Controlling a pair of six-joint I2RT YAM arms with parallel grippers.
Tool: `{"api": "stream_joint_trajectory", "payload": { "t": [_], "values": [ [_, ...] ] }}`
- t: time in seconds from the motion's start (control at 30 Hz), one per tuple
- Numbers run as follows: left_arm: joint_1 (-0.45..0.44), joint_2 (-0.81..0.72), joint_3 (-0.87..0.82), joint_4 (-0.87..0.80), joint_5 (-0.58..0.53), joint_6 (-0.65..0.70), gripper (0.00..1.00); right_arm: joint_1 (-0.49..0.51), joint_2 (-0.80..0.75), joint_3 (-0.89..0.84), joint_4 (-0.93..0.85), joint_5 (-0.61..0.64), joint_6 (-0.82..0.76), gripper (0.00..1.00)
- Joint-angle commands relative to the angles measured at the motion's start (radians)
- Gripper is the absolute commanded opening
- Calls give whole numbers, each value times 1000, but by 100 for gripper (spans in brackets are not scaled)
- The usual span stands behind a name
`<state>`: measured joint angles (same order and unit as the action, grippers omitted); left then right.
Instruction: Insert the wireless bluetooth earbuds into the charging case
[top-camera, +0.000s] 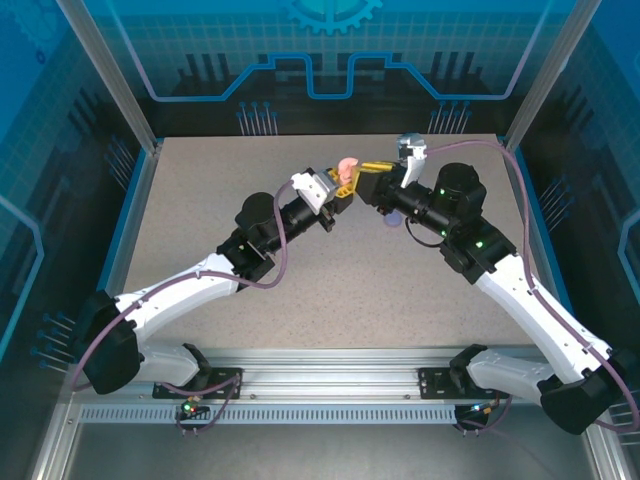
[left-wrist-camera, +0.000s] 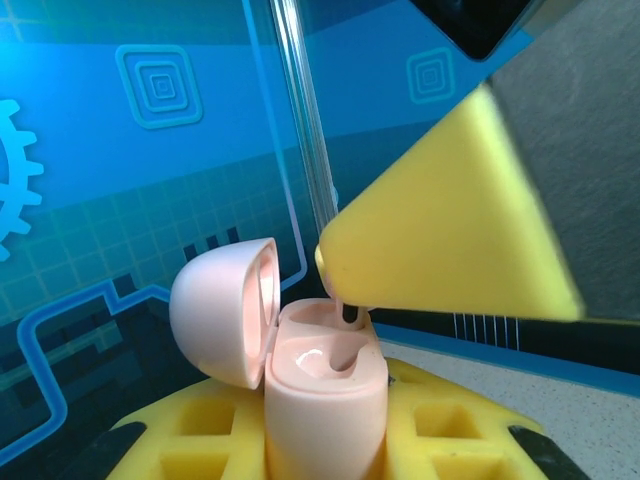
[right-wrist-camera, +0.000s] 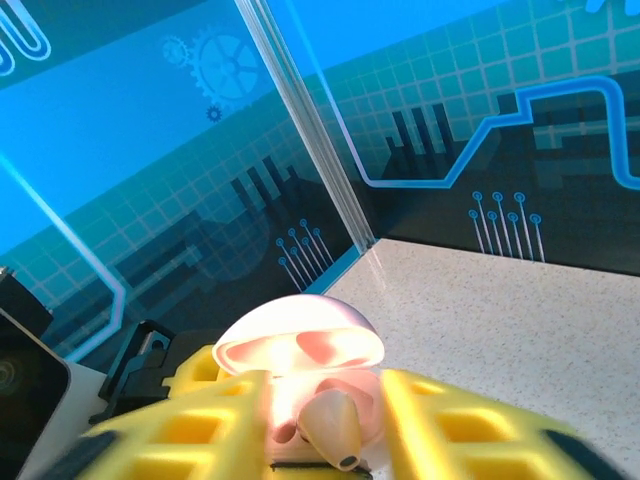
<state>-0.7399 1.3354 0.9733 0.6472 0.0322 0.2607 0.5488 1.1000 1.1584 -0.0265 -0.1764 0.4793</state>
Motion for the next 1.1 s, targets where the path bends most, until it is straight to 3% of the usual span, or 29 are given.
{"api": "stream_joint_trajectory", "payload": {
  "t": [0.0,0.03,0.13,0.4,0.83,1.07],
  "values": [
    [-3,-16,17,78,-2,-28,0,-12,9,29,-68,-13,2,53],
    [-4,-16,14,77,-5,-31,0,-14,10,44,-74,-15,7,61],
    [-4,-19,-4,81,-13,-50,0,-22,12,84,-87,-32,26,72],
    [-3,-34,-52,90,-41,-71,0,-66,-32,155,-73,-96,103,91],
    [24,-64,-96,105,-120,-61,0,-116,-116,65,-237,31,154,93],
    [148,-139,-126,61,-132,-143,0,-76,62,8,-378,20,161,87]
  ]
}}
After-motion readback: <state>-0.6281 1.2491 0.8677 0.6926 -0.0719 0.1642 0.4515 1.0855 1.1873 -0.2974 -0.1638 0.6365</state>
